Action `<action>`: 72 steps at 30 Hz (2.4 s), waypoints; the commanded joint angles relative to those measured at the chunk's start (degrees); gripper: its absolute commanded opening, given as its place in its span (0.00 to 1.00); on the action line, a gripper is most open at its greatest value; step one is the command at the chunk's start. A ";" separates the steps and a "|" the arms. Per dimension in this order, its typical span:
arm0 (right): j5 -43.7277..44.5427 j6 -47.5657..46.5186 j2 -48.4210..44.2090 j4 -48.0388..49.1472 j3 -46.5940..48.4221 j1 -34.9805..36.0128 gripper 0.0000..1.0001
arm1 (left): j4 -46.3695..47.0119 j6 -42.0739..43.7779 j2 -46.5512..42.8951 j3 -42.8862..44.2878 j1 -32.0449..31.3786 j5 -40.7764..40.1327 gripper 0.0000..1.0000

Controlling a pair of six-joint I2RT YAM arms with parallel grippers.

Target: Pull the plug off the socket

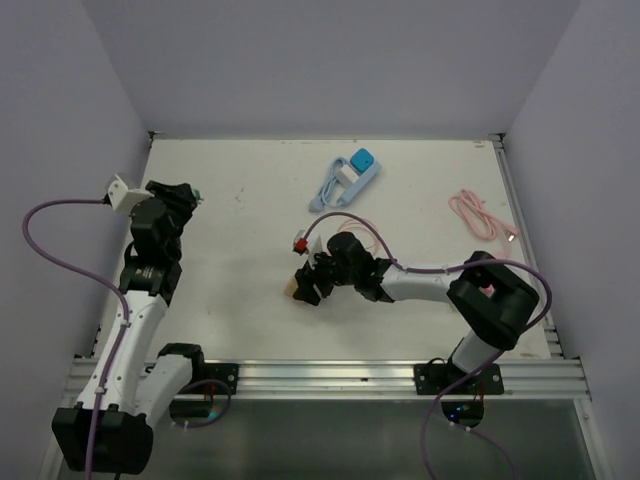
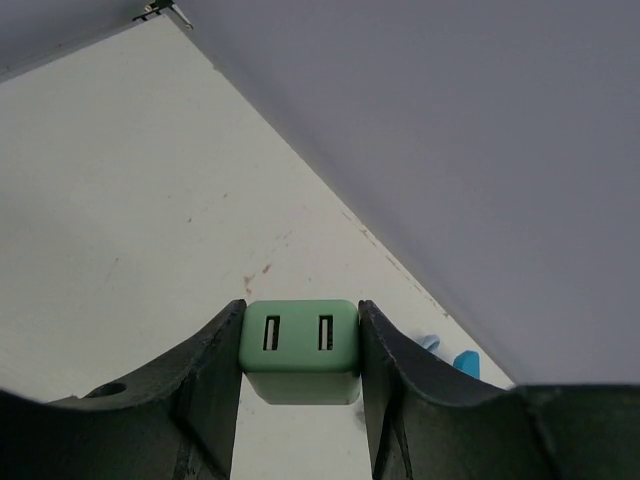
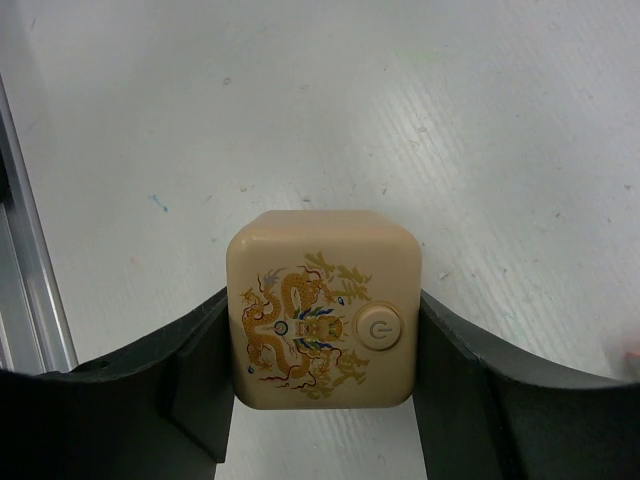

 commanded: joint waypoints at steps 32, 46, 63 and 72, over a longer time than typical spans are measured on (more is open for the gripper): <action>33.88 9.45 -38.81 -1.87 -18.02 -3.06 0.00 | -1.47 4.93 48.90 15.99 -34.88 13.44 0.10; 31.08 10.77 -36.27 -0.12 -18.73 -3.50 0.00 | -4.73 5.11 51.47 17.77 -36.65 14.23 0.78; 13.57 5.59 -10.53 8.84 -4.24 -0.60 0.00 | -21.07 15.73 24.40 20.31 -10.30 17.74 1.00; 13.84 0.31 9.84 19.20 10.79 5.29 0.00 | -20.05 21.28 12.45 13.22 -0.53 10.82 0.99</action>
